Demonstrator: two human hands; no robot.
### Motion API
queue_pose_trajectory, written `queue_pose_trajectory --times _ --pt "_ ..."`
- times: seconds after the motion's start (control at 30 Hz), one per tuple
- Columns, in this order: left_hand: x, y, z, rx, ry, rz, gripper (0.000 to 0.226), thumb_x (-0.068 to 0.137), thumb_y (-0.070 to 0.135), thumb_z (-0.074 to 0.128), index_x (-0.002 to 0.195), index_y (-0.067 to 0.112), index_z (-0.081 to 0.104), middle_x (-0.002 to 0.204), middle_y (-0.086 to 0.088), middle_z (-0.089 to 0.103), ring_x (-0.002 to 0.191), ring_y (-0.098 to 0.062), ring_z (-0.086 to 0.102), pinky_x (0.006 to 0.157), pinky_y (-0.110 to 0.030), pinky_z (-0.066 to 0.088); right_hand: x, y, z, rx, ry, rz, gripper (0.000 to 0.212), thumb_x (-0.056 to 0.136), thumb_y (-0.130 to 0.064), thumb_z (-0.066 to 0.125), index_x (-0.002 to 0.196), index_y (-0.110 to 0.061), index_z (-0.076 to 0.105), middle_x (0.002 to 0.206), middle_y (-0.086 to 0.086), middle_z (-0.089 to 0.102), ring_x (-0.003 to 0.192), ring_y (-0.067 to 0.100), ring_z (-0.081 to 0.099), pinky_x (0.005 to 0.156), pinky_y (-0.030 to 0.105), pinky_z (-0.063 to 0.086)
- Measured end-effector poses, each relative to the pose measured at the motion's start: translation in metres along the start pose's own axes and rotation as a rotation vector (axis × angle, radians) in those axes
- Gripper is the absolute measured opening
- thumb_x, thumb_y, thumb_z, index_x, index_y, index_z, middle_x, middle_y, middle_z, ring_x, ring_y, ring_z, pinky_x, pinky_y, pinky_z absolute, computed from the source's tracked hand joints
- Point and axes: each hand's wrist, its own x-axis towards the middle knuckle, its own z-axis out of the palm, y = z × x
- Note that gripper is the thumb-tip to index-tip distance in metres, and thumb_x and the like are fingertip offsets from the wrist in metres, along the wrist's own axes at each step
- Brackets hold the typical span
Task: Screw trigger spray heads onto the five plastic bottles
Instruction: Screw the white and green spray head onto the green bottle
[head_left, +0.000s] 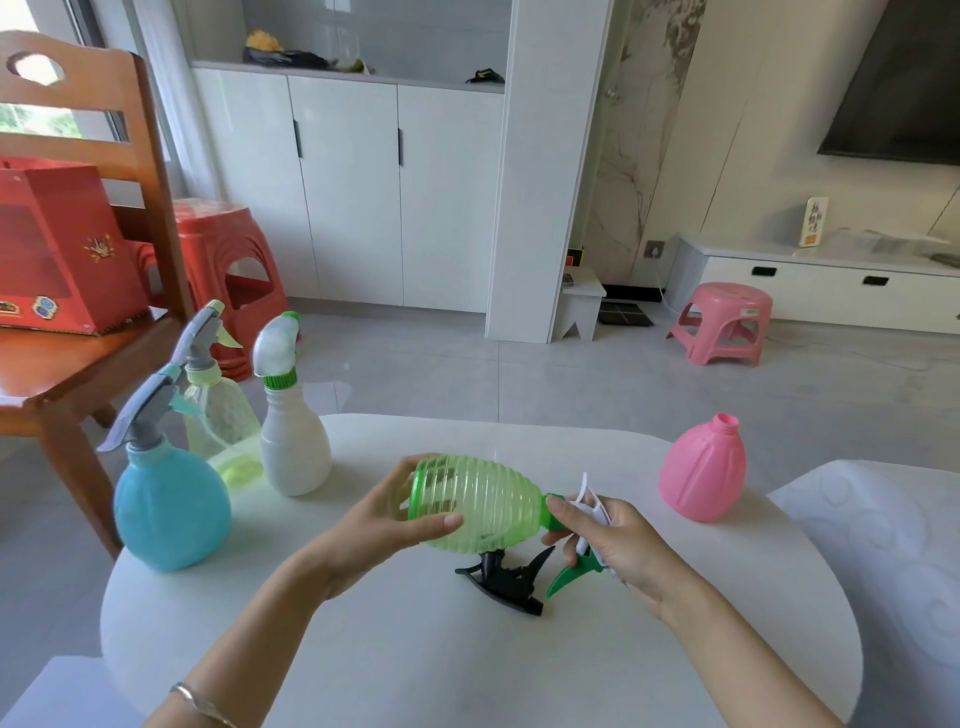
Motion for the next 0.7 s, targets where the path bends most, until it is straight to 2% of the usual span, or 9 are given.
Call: queue_pose_trajectory --times 0.07,0.17,0.23,0.3,0.37,0.43,0.5,0.57,0.7 --pt "0.0 -0.001 0.0 0.0 -0.028 0.024 0.066 0.067 0.025 0.083 0.124 0.031 0.051 0.123 -0.001 0.066 0.115 -0.017 0.064 0.088 -0.026 0.054 0.001 0.002 -0.003 0.019 -0.014 0.03 0.061 0.058 -0.064 0.068 0.081 -0.008 0.064 0.078 0.008 0.076 0.052 0.012 0.057 0.072 0.03 0.04" --pt "-0.002 -0.001 0.003 0.04 -0.026 0.067 0.064 0.07 0.019 0.081 0.125 0.027 0.049 0.123 -0.001 0.063 0.115 -0.018 0.063 0.087 -0.027 0.054 0.001 0.004 -0.005 0.04 -0.04 0.061 0.058 0.055 -0.063 0.07 0.06 -0.009 0.051 0.08 0.011 0.076 0.051 0.013 0.056 0.077 0.034 0.04" --pt "-0.002 0.0 0.004 0.06 -0.023 0.084 0.068 0.069 0.021 0.082 0.126 0.031 0.048 0.128 -0.002 0.059 0.114 -0.017 0.063 0.089 -0.03 0.054 -0.001 0.003 -0.005 0.045 -0.029 0.059 0.059 0.057 -0.062 0.07 0.068 -0.005 0.055 0.081 0.012 0.076 0.051 0.013 0.056 0.078 0.033 0.041" --pt "-0.003 0.002 0.002 0.074 -0.046 0.066 0.074 0.066 0.031 0.084 0.129 0.037 0.046 0.135 -0.001 0.052 0.112 -0.018 0.065 0.09 -0.032 0.056 -0.003 -0.002 -0.003 0.048 0.003 0.015 0.056 0.061 -0.058 0.069 0.082 -0.006 0.063 0.079 0.008 0.076 0.051 0.013 0.056 0.071 0.025 0.043" --pt "-0.003 0.004 0.004 0.064 -0.06 -0.023 0.075 0.064 0.053 0.08 0.129 0.046 0.044 0.14 0.005 0.043 0.116 -0.019 0.062 0.083 -0.034 0.059 -0.005 -0.007 0.0 0.022 0.03 -0.064 0.056 0.065 -0.053 0.069 0.093 -0.005 0.064 0.076 0.004 0.076 0.05 0.013 0.056 0.061 0.017 0.044" --pt "-0.005 0.006 0.011 -0.006 -0.028 -0.135 0.065 0.064 0.075 0.066 0.12 0.05 0.046 0.133 0.013 0.045 0.12 -0.014 0.054 0.076 -0.037 0.061 -0.007 -0.009 0.003 -0.016 0.027 -0.135 0.057 0.067 -0.048 0.071 0.096 0.0 0.06 0.073 0.004 0.074 0.049 0.016 0.056 0.056 0.014 0.044" --pt "-0.004 0.003 0.017 -0.041 0.046 -0.163 0.062 0.062 0.075 0.06 0.114 0.043 0.05 0.124 0.016 0.051 0.116 -0.013 0.054 0.074 -0.041 0.061 -0.007 -0.01 0.005 -0.044 0.017 -0.161 0.053 0.072 -0.043 0.071 0.094 0.002 0.058 0.072 0.006 0.074 0.05 0.019 0.056 0.057 0.015 0.044" --pt "-0.001 -0.002 0.02 -0.033 0.122 -0.131 0.067 0.06 0.069 0.062 0.115 0.03 0.055 0.12 0.0 0.061 0.108 -0.021 0.063 0.072 -0.042 0.062 -0.007 -0.01 0.004 -0.049 0.02 -0.16 0.048 0.076 -0.038 0.071 0.091 0.005 0.057 0.072 0.007 0.074 0.048 0.02 0.057 0.056 0.015 0.043" --pt "-0.003 -0.001 0.021 0.005 0.163 0.0 0.062 0.062 0.062 0.065 0.112 0.026 0.056 0.115 -0.01 0.066 0.09 -0.02 0.073 0.064 -0.031 0.06 -0.01 -0.012 0.006 -0.025 0.04 -0.157 0.061 0.069 -0.049 0.069 0.089 0.007 0.055 0.072 0.004 0.075 0.048 0.015 0.056 0.055 0.011 0.043"
